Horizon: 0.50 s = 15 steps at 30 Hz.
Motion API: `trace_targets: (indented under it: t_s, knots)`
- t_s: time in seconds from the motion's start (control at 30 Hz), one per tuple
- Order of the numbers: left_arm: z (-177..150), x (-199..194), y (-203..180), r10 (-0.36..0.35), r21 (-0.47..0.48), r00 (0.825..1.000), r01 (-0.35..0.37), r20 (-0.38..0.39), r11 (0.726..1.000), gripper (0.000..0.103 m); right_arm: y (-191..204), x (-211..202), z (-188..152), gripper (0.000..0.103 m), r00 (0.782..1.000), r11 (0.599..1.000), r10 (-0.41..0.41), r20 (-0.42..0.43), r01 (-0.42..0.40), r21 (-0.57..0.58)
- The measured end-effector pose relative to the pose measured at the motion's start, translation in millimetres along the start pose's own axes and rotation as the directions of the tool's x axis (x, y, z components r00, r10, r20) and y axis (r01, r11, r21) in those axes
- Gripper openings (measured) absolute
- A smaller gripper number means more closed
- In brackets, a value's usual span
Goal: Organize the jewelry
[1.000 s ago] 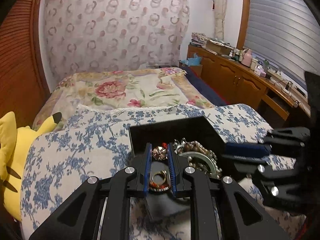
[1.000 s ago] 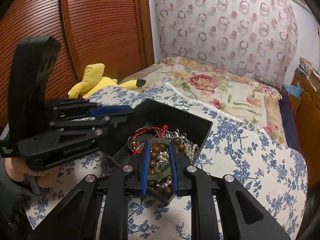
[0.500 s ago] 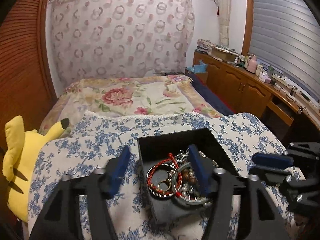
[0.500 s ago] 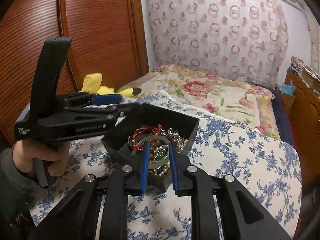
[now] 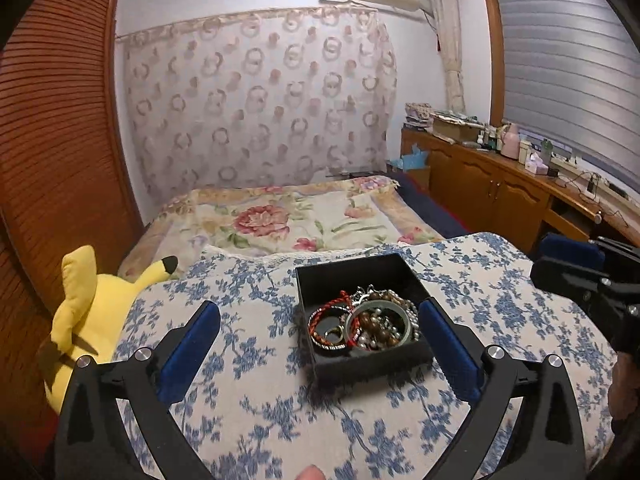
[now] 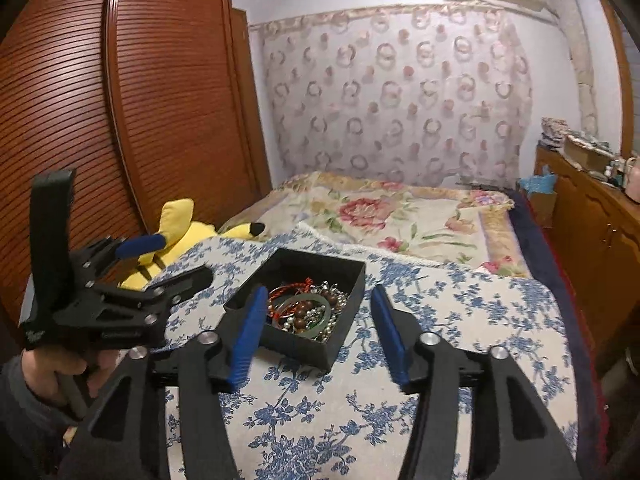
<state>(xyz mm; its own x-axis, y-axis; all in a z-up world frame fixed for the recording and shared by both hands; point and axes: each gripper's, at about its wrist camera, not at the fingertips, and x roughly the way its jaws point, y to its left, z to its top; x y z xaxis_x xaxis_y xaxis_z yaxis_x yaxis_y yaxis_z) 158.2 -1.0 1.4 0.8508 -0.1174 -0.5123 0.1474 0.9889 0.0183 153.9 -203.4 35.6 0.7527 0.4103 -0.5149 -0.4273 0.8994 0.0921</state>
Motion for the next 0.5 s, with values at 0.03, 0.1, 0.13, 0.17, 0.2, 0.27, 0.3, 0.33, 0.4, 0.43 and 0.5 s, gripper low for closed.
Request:
trace_targets:
  t_s: [0.03, 0.1, 0.13, 0.17, 0.2, 0.27, 0.3, 0.33, 0.4, 0.43, 0.5]
  knots:
    - [-0.2, -3.0, 0.0, -0.002, -0.005, 1.000, 0.002, 0.001, 1.000, 0.096, 0.7, -6.3, -0.4, 0.068, 1.000, 1.000, -0.011, 0.012, 0.011, 0.005]
    - [-3.0, -12.6, -1.9, 0.008, -0.013, 1.000, -0.008, 0.006, 1.000, 0.096, 1.9, -15.8, -1.7, 0.080, 0.999, 1.000, -0.027, 0.029, 0.027, 0.013]
    - [-4.3, -18.1, -3.4, 0.014, -0.014, 1.000, -0.014, 0.010, 1.000, 0.096, 2.8, -20.9, -2.7, 0.087, 0.999, 0.999, -0.037, 0.039, 0.036, 0.017]
    - [-5.6, -23.1, -4.3, 0.016, -0.016, 1.000, -0.016, 0.015, 1.000, 0.096, 4.1, -27.1, -4.1, 0.089, 0.997, 0.999, -0.049, 0.052, 0.048, 0.017]
    - [-6.8, -28.9, -5.1, 0.017, -0.020, 1.000, -0.016, 0.020, 1.000, 0.096, 4.9, -31.6, -5.0, 0.095, 0.996, 0.998, -0.062, 0.061, 0.061, 0.019]
    - [-8.8, -38.3, -7.6, 0.021, -0.026, 0.999, -0.020, 0.030, 0.999, 0.096, 6.3, -42.2, -7.3, 0.100, 0.994, 0.997, -0.080, 0.077, 0.078, 0.025]
    - [-10.0, -43.6, -8.3, 0.022, -0.029, 0.999, -0.021, 0.036, 0.999, 0.096, 7.3, -47.1, -8.6, 0.101, 0.993, 0.996, -0.085, 0.084, 0.083, 0.028]
    - [-11.3, -50.0, -9.2, 0.022, -0.033, 0.999, -0.020, 0.044, 0.999, 0.096, 8.3, -52.6, -11.2, 0.101, 0.992, 0.995, -0.094, 0.087, 0.092, 0.032]
    - [-14.1, -59.3, -11.2, 0.020, -0.044, 0.998, -0.018, 0.055, 0.999, 0.096, 8.8, -61.7, -15.3, 0.101, 0.992, 0.995, -0.087, 0.096, 0.083, 0.050]
    - [-15.6, -64.4, -13.1, 0.018, -0.044, 0.998, -0.015, 0.061, 0.999, 0.096, 9.5, -67.4, -18.4, 0.101, 0.992, 0.996, -0.075, 0.104, 0.069, 0.059]
    - [-17.6, -73.6, -16.3, 0.025, -0.045, 0.997, -0.022, 0.070, 0.999, 0.096, 12.5, -75.3, -24.0, 0.101, 0.989, 0.994, -0.097, 0.113, 0.090, 0.062]
